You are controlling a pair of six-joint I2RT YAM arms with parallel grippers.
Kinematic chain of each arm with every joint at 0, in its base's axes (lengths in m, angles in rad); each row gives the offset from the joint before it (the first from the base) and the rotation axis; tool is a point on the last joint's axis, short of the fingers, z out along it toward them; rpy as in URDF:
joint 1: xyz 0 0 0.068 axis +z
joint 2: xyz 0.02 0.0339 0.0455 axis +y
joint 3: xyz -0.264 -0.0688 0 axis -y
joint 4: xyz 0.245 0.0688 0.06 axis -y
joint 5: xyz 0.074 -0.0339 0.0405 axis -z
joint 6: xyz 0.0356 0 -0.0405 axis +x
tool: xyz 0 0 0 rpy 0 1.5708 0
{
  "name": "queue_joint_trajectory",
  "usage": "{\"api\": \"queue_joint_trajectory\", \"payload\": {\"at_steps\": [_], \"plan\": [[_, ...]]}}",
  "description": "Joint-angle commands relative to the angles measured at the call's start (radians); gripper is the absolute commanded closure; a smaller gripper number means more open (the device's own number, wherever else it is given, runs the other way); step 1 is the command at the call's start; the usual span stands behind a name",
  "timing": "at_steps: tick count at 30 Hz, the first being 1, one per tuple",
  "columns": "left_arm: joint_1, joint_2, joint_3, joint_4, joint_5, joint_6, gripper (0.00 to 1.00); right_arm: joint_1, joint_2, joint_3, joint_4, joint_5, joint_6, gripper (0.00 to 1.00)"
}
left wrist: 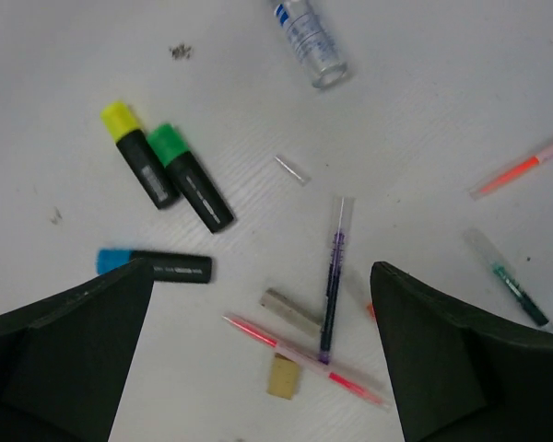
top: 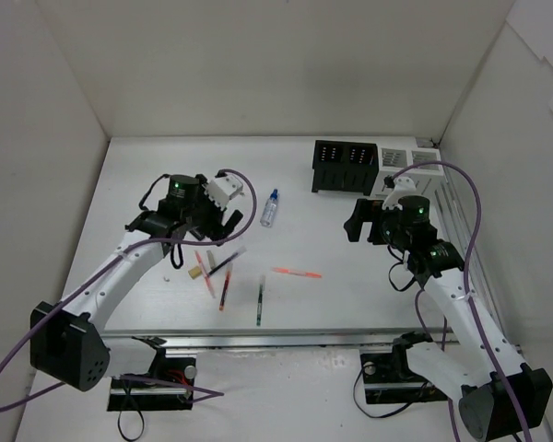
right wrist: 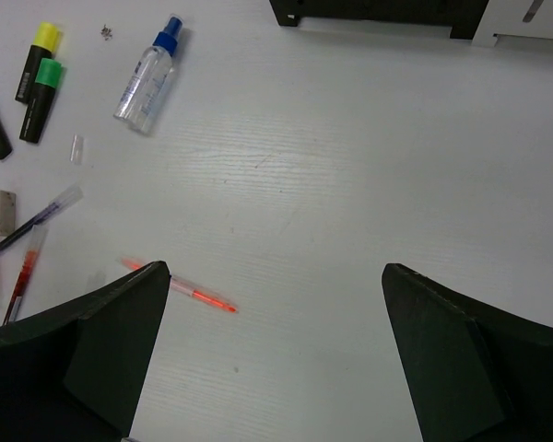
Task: Sort the stationery into containers
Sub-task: Pick up the pen cap from the center of the board.
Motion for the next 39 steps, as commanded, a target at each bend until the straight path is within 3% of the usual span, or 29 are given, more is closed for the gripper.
{"api": "queue_joint_trajectory", "payload": {"at_steps": [1,7,9,13,17,23,32,39], "plan": [[0.032,-0.013,0.155,0.0,0.276,0.425,0.01,0.0,0.008,0.029,0.038,-0.023,-0.027,0.02],[0.032,0.135,0.488,-0.391,0.418,0.837,0.01,0.0,0.016,0.032,0.036,-0.037,-0.036,0.02],[0.032,0.177,0.514,-0.538,0.416,1.0,0.01,0.0,0.02,0.036,0.036,-0.021,-0.033,0.02],[0.041,0.29,0.536,-0.661,0.326,1.135,0.01,0.0,0.016,0.036,0.035,-0.037,-0.033,0.02],[0.041,0.328,0.492,-0.689,0.301,1.299,0.01,-0.001,0.032,0.051,0.019,-0.06,-0.018,0.02],[0.06,0.383,0.413,-0.606,0.332,1.503,0.04,0.0,0.092,0.072,0.013,-0.089,0.031,0.02],[0.06,0.657,0.619,-0.705,0.31,1.574,0.19,0.0,0.181,0.134,0.013,-0.145,0.065,0.02],[0.029,0.673,0.536,-0.553,0.335,1.574,0.2,-0.001,0.224,0.172,0.012,-0.172,0.074,0.02]]}}
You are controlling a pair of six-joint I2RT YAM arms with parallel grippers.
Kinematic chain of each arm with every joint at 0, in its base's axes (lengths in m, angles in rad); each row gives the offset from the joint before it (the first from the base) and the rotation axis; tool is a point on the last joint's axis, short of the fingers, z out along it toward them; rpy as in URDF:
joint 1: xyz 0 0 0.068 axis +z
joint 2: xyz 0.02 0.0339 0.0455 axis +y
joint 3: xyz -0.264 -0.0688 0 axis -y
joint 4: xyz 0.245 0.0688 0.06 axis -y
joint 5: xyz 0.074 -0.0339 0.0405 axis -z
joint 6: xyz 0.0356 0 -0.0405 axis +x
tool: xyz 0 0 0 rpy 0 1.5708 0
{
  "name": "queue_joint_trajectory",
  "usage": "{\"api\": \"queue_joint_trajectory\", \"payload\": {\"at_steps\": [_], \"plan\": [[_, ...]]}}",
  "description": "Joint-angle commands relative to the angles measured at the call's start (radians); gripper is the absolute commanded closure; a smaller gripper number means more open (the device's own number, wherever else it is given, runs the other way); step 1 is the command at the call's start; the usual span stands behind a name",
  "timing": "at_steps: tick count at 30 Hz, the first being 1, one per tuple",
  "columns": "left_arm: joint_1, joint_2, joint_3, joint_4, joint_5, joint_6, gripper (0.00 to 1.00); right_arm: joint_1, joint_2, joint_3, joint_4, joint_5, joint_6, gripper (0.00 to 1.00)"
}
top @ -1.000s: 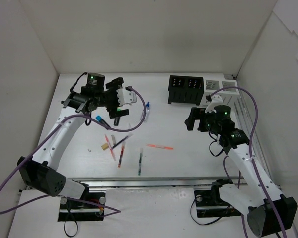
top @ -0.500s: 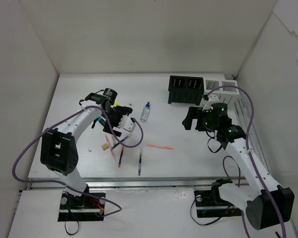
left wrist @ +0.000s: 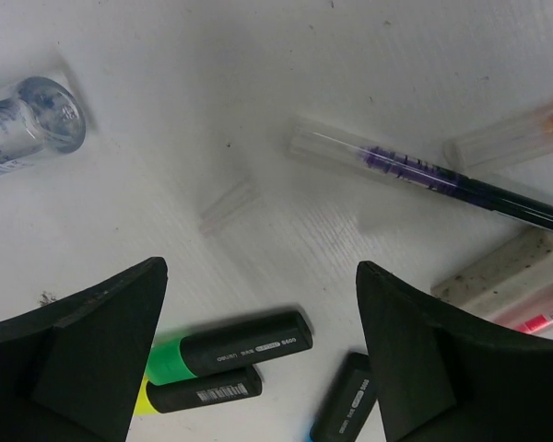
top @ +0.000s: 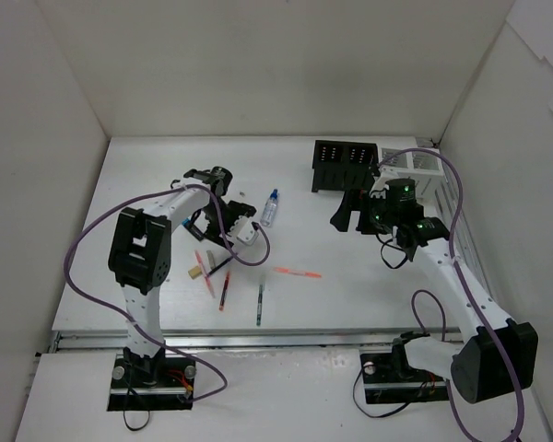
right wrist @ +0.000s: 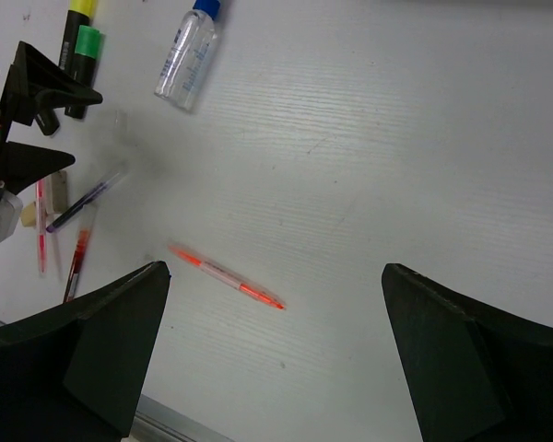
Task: Sort the stationery into containers
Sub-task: Pick up the pen cap from the center of the board.
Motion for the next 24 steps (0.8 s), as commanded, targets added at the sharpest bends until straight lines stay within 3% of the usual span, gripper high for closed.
{"api": "queue_joint_trajectory", "payload": {"at_steps": [1,11,16,24], "plan": [[-0.018,-0.049,-0.011,0.048,0.037,0.052,0.22,0.001,0.016,0.057,0.033,-0.036,0.015,0.02],[-0.036,0.049,0.038,0.059,-0.018,0.045,0.42,0.001,0.039,0.08,0.034,-0.054,0.032,0.02],[-0.045,0.061,0.022,0.072,-0.032,0.068,0.43,-0.001,0.062,0.089,0.033,-0.062,0.04,0.02],[-0.055,0.074,0.005,0.077,-0.064,0.074,0.58,-0.001,0.082,0.1,0.033,-0.06,0.04,0.02]]}}
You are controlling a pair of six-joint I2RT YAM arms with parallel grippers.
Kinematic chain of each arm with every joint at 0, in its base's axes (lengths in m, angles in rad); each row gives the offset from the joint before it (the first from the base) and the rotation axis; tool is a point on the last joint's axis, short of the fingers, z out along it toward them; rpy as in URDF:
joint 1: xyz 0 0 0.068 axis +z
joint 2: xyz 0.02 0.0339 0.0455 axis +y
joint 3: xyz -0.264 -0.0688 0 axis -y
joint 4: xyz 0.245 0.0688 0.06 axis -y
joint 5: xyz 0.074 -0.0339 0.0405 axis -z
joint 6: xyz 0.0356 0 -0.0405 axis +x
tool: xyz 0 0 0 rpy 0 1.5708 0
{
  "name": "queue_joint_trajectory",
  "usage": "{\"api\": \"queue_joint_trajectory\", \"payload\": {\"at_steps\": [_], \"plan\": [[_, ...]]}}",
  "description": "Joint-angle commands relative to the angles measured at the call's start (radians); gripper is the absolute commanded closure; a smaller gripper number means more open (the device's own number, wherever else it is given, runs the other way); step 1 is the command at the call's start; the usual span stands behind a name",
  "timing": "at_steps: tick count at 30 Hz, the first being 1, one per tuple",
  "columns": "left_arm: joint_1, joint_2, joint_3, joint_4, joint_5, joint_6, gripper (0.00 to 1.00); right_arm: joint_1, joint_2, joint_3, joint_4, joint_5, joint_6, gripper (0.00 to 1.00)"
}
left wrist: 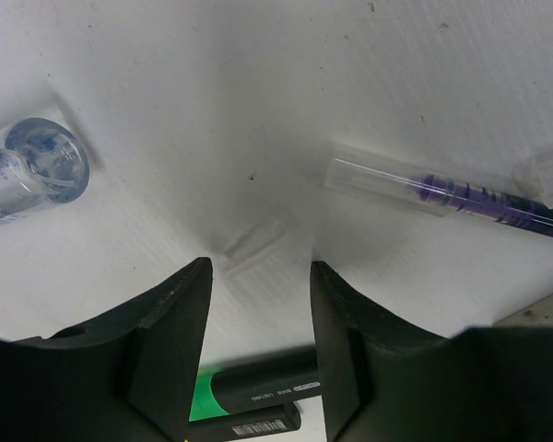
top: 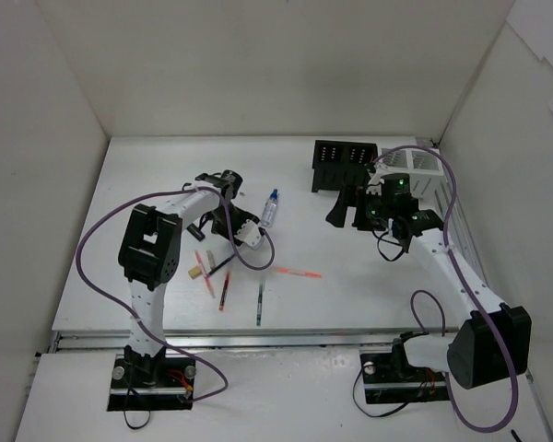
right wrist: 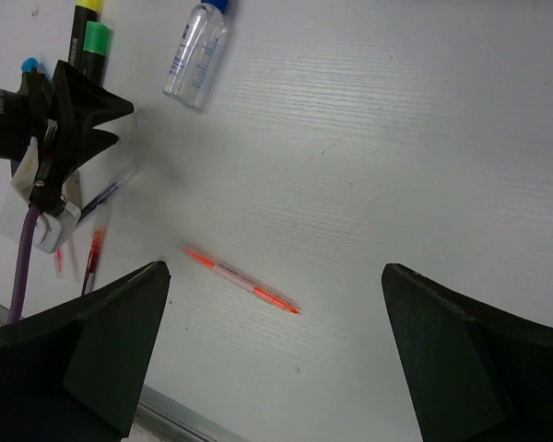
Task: Sort the stationery into containers
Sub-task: Pick up the pen cap from the center of the board.
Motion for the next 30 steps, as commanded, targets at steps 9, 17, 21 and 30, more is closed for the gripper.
{"api": "queue_joint_trajectory", "payload": {"at_steps": [9,17,21,30], "plan": [[-0.04,0.015,-0.025,-0.037,-0.064,0.096,0.59,0.001,-0.022,0.043,0.033,-0.005,0.006,0.02],[-0.049,0.023,-0.036,-0.06,-0.104,0.128,0.77,-0.001,-0.029,0.043,0.032,0.005,0.003,0.02],[-0.058,0.025,-0.037,-0.081,-0.11,0.136,0.79,0.001,-0.02,0.042,0.032,0.008,0.001,0.02],[-0.078,0.017,-0.021,-0.094,-0.082,0.021,0.66,-0.002,-0.031,0.034,0.027,0.028,-0.007,0.02]]}}
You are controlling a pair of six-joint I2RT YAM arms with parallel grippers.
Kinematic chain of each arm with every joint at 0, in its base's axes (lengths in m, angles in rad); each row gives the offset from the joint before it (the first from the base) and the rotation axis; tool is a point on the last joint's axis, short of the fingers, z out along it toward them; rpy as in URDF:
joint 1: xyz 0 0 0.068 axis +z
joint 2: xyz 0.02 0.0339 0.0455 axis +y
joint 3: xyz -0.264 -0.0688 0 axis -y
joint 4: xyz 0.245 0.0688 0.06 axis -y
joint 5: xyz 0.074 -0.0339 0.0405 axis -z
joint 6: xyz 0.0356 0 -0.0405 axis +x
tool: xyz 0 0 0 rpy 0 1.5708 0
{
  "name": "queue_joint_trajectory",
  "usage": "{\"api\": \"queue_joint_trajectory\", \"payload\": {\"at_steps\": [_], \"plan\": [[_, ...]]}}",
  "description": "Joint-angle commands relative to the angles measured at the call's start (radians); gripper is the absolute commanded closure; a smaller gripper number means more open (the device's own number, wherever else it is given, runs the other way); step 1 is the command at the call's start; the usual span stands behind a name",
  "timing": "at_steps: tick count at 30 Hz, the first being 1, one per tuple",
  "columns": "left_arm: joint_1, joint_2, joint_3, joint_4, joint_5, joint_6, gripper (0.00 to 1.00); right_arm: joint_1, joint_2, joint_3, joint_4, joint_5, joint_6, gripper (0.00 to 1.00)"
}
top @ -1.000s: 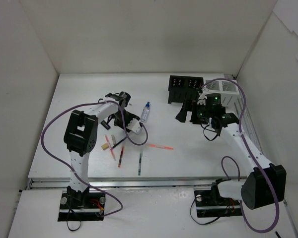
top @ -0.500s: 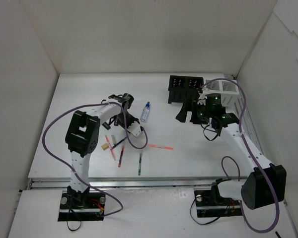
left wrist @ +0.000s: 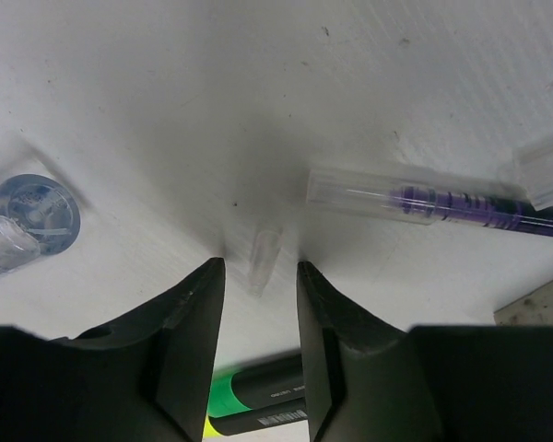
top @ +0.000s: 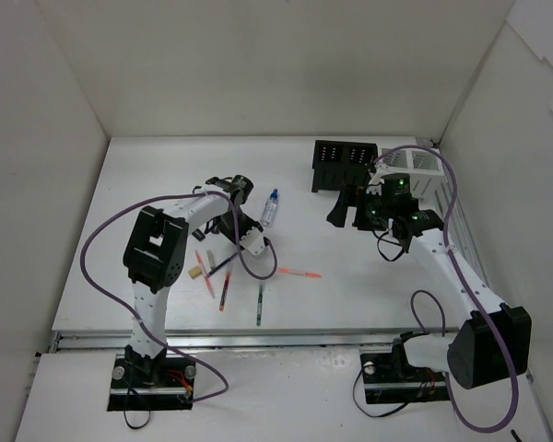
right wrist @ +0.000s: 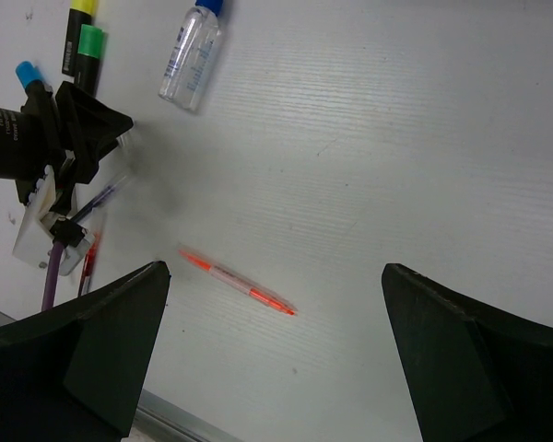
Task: Sort the stationery into containers
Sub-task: Pick up the pen cap from the center of the board.
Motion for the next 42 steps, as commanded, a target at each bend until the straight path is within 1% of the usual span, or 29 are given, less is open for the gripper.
{"api": "queue_joint_trajectory", "payload": {"at_steps": [1,4,10,22,23,25,26,28,29,31,34,35,37,38,39,41,42], "plan": [[-0.011,0.016,-0.017,-0.072,0.037,-0.043,0.66,0.002,-0.032,0.034,0.029,0.017,-0.007,0.02],[-0.011,0.016,-0.029,-0.057,0.022,-0.054,0.68,-0.002,-0.032,0.034,0.027,0.009,-0.012,0.02],[-0.022,0.013,-0.043,-0.045,0.007,-0.063,0.78,0.002,-0.032,0.033,0.026,0.017,-0.01,0.02],[-0.031,0.015,-0.043,-0.038,0.007,-0.075,0.78,-0.002,-0.001,0.043,0.026,0.012,-0.002,0.02],[-0.031,0.013,-0.041,-0.038,0.005,-0.075,0.81,0.002,-0.003,0.042,0.026,0.009,-0.002,0.02],[-0.031,0.012,-0.046,-0.032,0.007,-0.075,0.82,0.001,-0.006,0.039,0.027,0.009,-0.002,0.02],[-0.031,0.012,-0.049,-0.032,0.005,-0.074,0.88,0.001,-0.007,0.036,0.024,0.011,-0.002,0.02],[-0.031,0.007,-0.054,-0.026,0.005,-0.074,0.92,0.001,-0.017,0.033,0.024,0.014,-0.001,0.02],[-0.031,0.007,-0.055,-0.023,0.008,-0.08,0.97,0.001,-0.02,0.031,0.024,0.014,-0.001,0.02],[-0.031,-0.001,-0.06,-0.008,0.016,-0.106,1.0,0.001,-0.029,0.028,0.024,0.014,-0.001,0.02],[-0.031,-0.013,-0.038,0.008,0.059,-0.173,1.0,0.001,-0.05,0.02,0.024,0.005,-0.008,0.02],[-0.031,-0.022,-0.025,0.0,0.095,-0.189,1.0,0.001,-0.058,0.017,0.026,0.001,-0.016,0.02],[-0.007,-0.05,0.041,-0.02,0.14,-0.256,1.0,0.006,-0.075,0.013,0.027,0.024,-0.027,0.02],[-0.007,-0.059,0.063,-0.025,0.184,-0.282,1.0,0.007,-0.079,0.011,0.026,0.024,-0.034,0.02],[0.007,-0.07,0.11,-0.017,0.203,-0.358,1.0,0.007,-0.086,0.007,0.026,0.027,-0.048,0.02],[0.018,-0.096,0.176,0.001,0.255,-0.437,1.0,0.019,-0.087,0.005,0.024,0.041,-0.071,0.02],[0.027,-0.103,0.196,0.039,0.266,-0.487,1.0,0.025,-0.087,0.002,0.024,0.046,-0.088,0.02]]}}
